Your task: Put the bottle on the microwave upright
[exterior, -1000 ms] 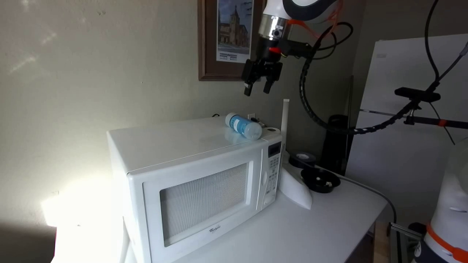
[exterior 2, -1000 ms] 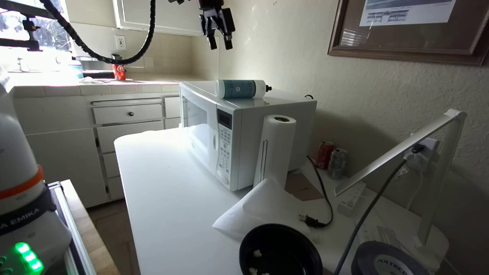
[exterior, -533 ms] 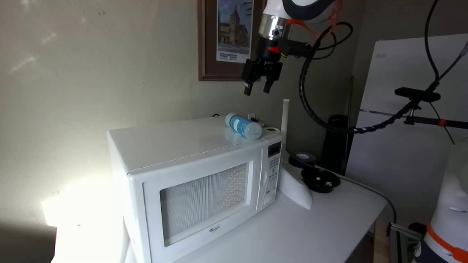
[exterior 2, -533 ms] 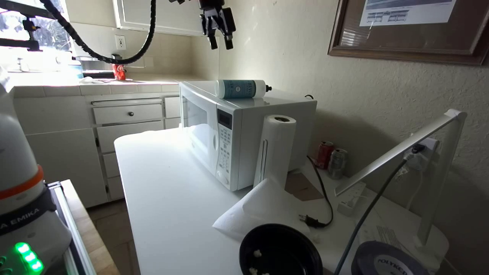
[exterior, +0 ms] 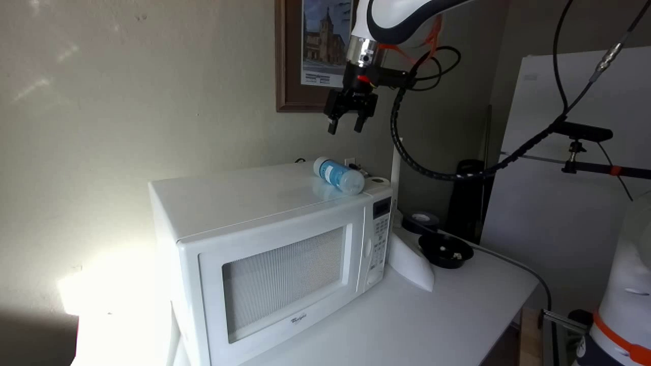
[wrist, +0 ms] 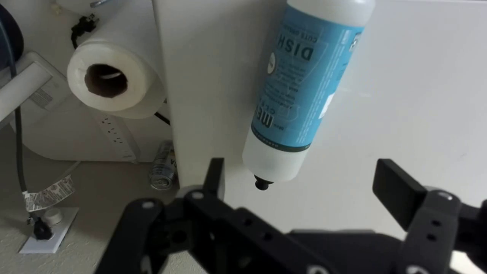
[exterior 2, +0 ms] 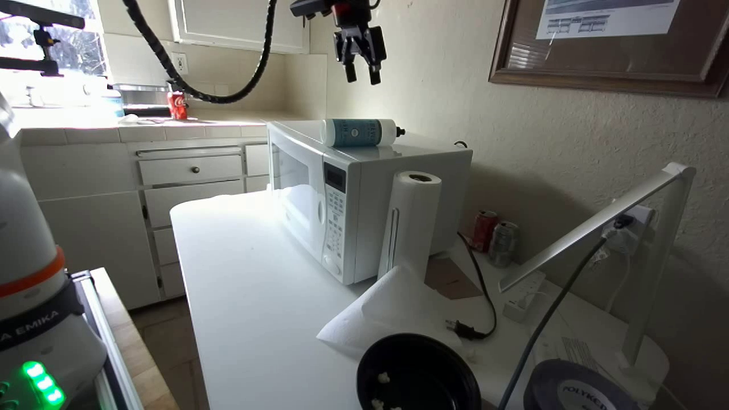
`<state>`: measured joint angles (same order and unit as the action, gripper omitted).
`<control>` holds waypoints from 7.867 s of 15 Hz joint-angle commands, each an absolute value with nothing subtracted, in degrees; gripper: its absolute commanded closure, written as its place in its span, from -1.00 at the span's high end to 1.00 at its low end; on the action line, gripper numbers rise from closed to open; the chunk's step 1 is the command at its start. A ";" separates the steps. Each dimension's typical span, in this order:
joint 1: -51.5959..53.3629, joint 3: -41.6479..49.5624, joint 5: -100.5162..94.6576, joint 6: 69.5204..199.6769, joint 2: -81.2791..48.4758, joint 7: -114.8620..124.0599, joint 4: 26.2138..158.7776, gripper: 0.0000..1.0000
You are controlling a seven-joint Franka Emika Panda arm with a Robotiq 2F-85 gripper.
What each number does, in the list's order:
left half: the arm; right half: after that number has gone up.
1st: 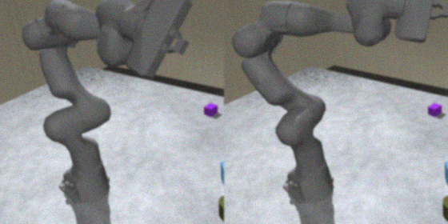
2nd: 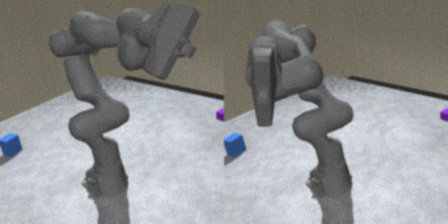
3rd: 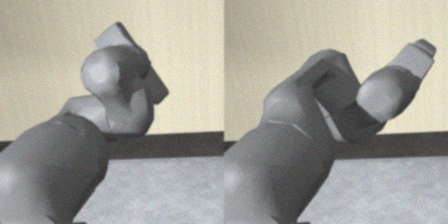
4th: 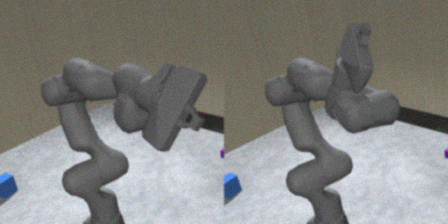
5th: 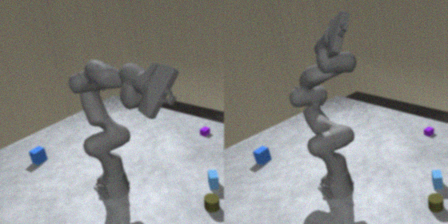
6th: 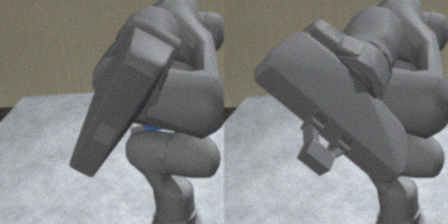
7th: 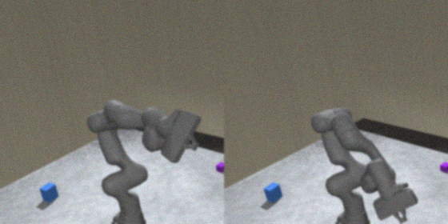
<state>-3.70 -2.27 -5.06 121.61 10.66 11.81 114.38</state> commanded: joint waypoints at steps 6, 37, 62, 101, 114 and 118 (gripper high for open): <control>-2.81 -0.17 -2.41 120.21 -3.44 10.58 103.66 1.00; -1.43 0.62 -1.10 121.61 -5.29 11.18 102.56 -0.29; 1.68 -2.55 28.79 166.66 4.39 -31.87 120.97 0.21; 8.30 3.50 97.70 154.71 11.13 -110.34 128.28 -0.29; 7.68 3.86 113.66 150.29 11.31 -127.95 131.97 -0.29; 7.30 3.80 120.14 149.01 11.54 -133.70 132.31 -0.29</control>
